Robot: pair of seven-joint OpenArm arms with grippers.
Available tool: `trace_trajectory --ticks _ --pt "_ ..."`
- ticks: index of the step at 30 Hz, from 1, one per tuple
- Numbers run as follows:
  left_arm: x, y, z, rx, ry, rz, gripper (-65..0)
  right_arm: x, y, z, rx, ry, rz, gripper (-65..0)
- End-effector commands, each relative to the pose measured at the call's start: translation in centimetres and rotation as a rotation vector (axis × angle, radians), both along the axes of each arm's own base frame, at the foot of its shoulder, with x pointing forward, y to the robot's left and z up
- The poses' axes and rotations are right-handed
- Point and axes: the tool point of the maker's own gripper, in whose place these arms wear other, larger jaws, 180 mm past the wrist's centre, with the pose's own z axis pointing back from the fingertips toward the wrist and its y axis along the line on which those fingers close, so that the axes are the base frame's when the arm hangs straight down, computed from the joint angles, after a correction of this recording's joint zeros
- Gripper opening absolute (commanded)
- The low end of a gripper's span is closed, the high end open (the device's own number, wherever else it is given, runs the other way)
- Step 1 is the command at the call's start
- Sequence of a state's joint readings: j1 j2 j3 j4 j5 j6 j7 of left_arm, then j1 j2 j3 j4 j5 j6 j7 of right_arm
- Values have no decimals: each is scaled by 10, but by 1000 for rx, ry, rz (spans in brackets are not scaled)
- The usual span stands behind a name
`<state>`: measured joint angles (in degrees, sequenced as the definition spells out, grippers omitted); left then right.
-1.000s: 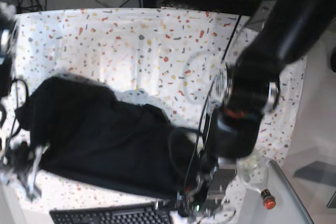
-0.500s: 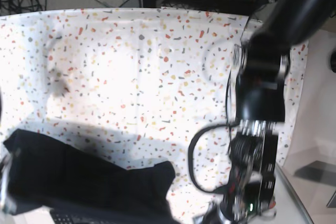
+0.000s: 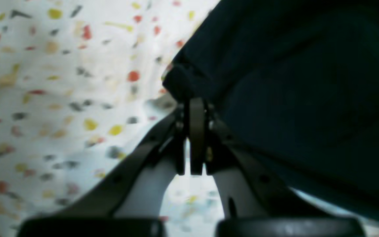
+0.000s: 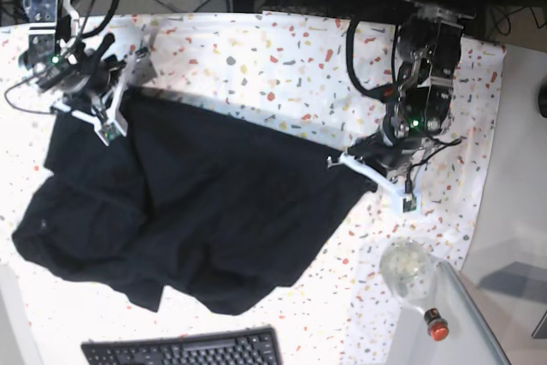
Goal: Layout the t-shirt on the table in an organized manner, then fold the t-shirt properly
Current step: 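Hold the shirt with both grippers and lay it flat, stretching apart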
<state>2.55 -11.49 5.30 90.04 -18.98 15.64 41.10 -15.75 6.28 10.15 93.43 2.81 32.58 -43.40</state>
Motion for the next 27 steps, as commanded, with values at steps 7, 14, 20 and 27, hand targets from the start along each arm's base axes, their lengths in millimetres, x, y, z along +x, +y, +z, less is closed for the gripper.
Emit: trace_trajectory --ticks 7,14,20,27 --pt "-29 19 -24 91 66 11 -650 -14 -11 -2 -42 59 -26 -650" --pt "-46 20 -43 94 129 15 -650 6 -7 64 108 -141 -44 -269" --pt "-54 24 -52 98 158 23 -650 45 -106 107 97 -327 -432 -276" --pt "-60 24 -55 96 170 23 -650 86 -168 36 168 -205 -652 -275"
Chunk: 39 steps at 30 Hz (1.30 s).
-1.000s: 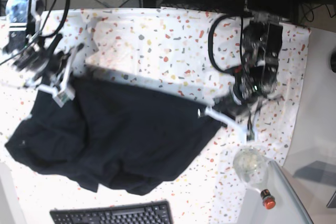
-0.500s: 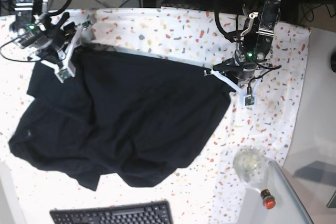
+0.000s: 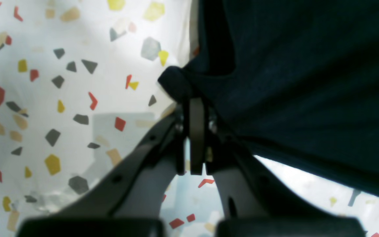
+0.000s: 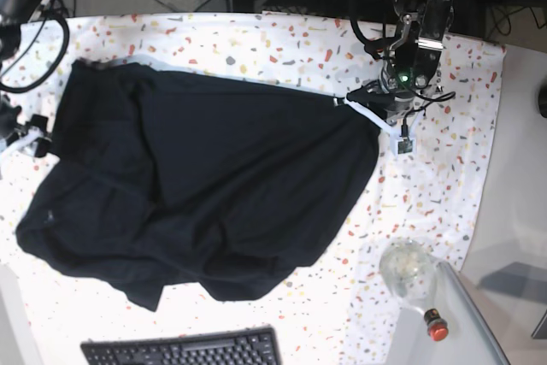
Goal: Layout the t-shirt on the table in an organized manner, then fold the t-shirt properly
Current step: 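Hold the shirt with both grippers and lay it flat, stretching apart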
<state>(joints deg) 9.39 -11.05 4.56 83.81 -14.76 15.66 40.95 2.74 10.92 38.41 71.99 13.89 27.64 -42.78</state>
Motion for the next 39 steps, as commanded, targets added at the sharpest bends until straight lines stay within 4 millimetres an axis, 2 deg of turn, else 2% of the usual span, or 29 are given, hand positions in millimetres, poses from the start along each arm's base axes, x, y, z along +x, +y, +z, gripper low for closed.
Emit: trace_trajectory --ticks 1,6,8,12,15,16,17,20,21,24,30,32,39 --pt "11 3 10 14 -41 -1 -650 17 -12 9 0 -58 -15 -275" --pt "11 4 10 14 -43 1 -650 18 -19 -26 92 -26 -77 -275" --pt "11 4 10 16 -43 1 -650 19 -12 -33 114 -19 -69 -275" --pt "11 5 9 17 -40 3 -650 24 19 -37 124 -6 78 -281" --pt "11 4 9 14 -40 4 -650 25 26 -40 130 -3 93 -299" --pt "11 4 9 14 -40 4 -650 25 27 -41 135 -3 91 -330" --pt "10 4 9 14 -38 4 -650 26 31 -41 142 -7 92 -389" --pt "10 4 9 14 -38 5 -650 27 29 -39 143 -26 78 -608" --pt "10 5 9 16 -39 5 -650 26 24 -38 144 -34 58 -650" --pt "9 5 8 16 -37 5 -650 19 6 -27 119 -71 7 -650" --pt "7 4 8 15 -35 3 -650 -8 -3 -2 10 -43 44 -650" --pt "7 4 9 13 -37 4 -650 -18 1 1 -3 -25 53 -650" --pt "6 4 8 15 -35 3 -650 -84 -37 21 -68 27 -126 -650"
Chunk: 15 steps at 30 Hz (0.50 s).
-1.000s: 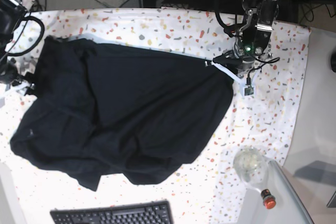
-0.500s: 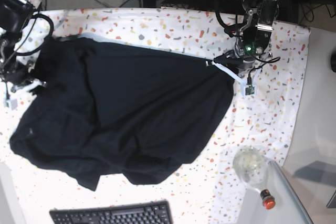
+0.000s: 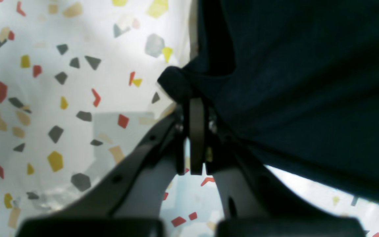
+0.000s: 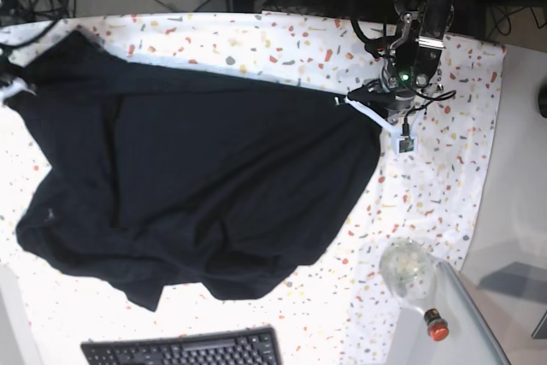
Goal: Layout the t-shirt on the table in an organized manner, then fold the t-shirt properly
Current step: 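Hold the shirt with both grippers and lay it flat, stretching apart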
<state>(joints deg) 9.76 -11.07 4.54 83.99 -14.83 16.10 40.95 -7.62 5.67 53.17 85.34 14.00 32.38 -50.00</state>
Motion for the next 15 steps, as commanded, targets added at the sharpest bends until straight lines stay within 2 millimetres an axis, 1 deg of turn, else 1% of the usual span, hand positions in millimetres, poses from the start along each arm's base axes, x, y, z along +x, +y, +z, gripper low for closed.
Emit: trace_trajectory --ticks 1,3,6,8,11,13,14,15 --pt "7 3 8 13 -34 -4 -650 6 -11 16 -37 -47 -7 -650" --pt "5 3 7 13 -30 -4 -650 -12 -17 16 -53 -17 -25 -650" --pt "2 3 5 13 -25 -4 -650 -35 -16 11 -47 23 -80 -650" --pt "-3 3 3 15 -14 -5 -650 -43 -17 12 -56 32 -107 -650" --pt "-4 -4 8 7 -28 -23 -650 -52 -21 11 -61 55 -154 -650" --pt "-11 -6 9 2 -24 -28 -650 -61 -23 8 -59 73 -191 -650" --pt "-14 -7 9 1 -22 -29 -650 -64 -20 5 -52 79 -199 -650" --pt "-15 -8 9 0 -22 -30 -650 -67 -13 0 -32 88 -207 -650"
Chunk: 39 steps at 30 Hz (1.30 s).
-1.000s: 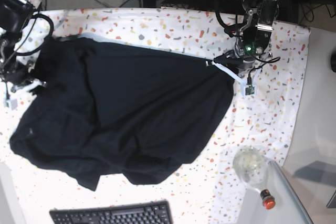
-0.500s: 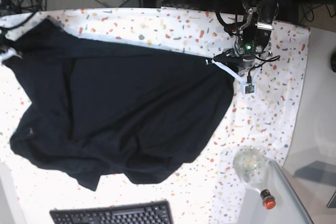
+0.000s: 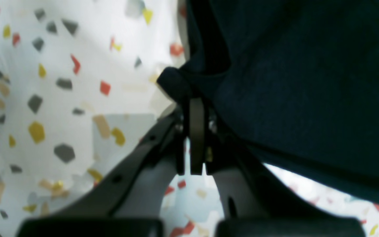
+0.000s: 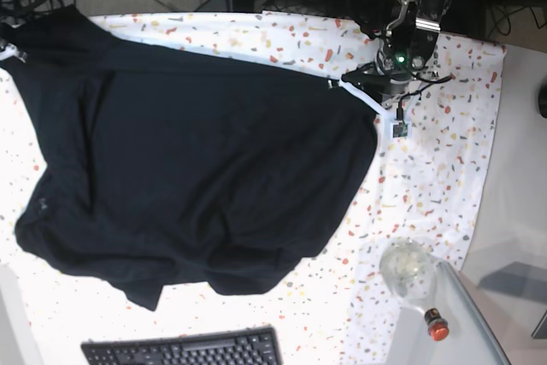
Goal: Layout the t-shirt on the table in an organized manner, then fold the t-shirt properly
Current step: 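Hold the shirt with both grippers and lay it flat, stretching apart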
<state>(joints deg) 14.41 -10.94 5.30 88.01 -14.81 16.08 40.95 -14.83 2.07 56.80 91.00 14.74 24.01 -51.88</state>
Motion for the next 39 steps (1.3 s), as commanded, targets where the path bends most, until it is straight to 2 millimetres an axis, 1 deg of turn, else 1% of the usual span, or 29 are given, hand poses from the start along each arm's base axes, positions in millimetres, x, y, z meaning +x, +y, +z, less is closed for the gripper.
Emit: trace_trajectory --ticks 1,3,5,7,9,11,12,13,14,15,16,17,20,21,22,24,26,27,29,31,34,36,39 --pt "6 5 7 16 -31 -3 -650 -4 1 2 -5 7 -9 -650" --pt "1 7 4 19 -18 3 -650 -14 9 -3 42 71 -11 -650" --pt "1 7 4 19 -17 3 -650 -25 22 -9 111 148 -12 -650" --pt "1 6 4 18 -17 2 -650 -30 30 -11 160 208 -11 -650" --pt "2 6 4 18 -19 0 -650 -34 34 -11 183 240 -10 -650" --pt "4 6 5 19 -22 2 -650 -30 31 -2 148 215 -5 -650" --pt "4 7 5 19 -23 5 -650 -26 33 2 129 192 -3 -585" --pt "4 8 5 20 -23 6 -650 -26 34 7 108 174 -4 -507" --pt "4 8 5 20 -24 7 -650 -25 31 16 75 147 -10 -443" --pt "4 8 5 20 -24 7 -650 -22 27 28 30 107 -19 -381" --pt "4 8 5 20 -24 7 -650 -18 24 39 -11 60 -26 -338" --pt "4 9 5 21 -24 9 -650 -10 21 49 -50 13 -23 -330" --pt "4 9 5 21 -24 9 -650 17 7 70 -145 -116 4 -324" --pt "4 9 6 21 -26 9 -650 34 6 77 -169 -163 40 -321" --pt "4 9 6 21 -26 9 -650 53 9 78 -181 -195 100 -321" --pt "5 9 6 21 -27 9 -650 85 20 70 -173 -220 222 -321" --pt "5 9 6 21 -27 10 -650 112 29 50 -135 -218 315 -321" --pt "5 9 6 21 -27 10 -650 120 33 37 -106 -208 337 -321" --pt "5 9 6 21 -27 10 -650 129 31 15 -65 -190 342 -321" --pt "5 9 6 21 -27 10 -650 135 27 -1 -33 -183 324 -321" --pt "5 9 6 21 -27 10 -650 135 23 -20 2 -160 305 -321" --pt "5 9 6 21 -27 10 -650 133 23 -32 20 -138 309 -321" --pt "5 9 6 21 -27 10 -650 130 33 -45 44 -114 331 -324"
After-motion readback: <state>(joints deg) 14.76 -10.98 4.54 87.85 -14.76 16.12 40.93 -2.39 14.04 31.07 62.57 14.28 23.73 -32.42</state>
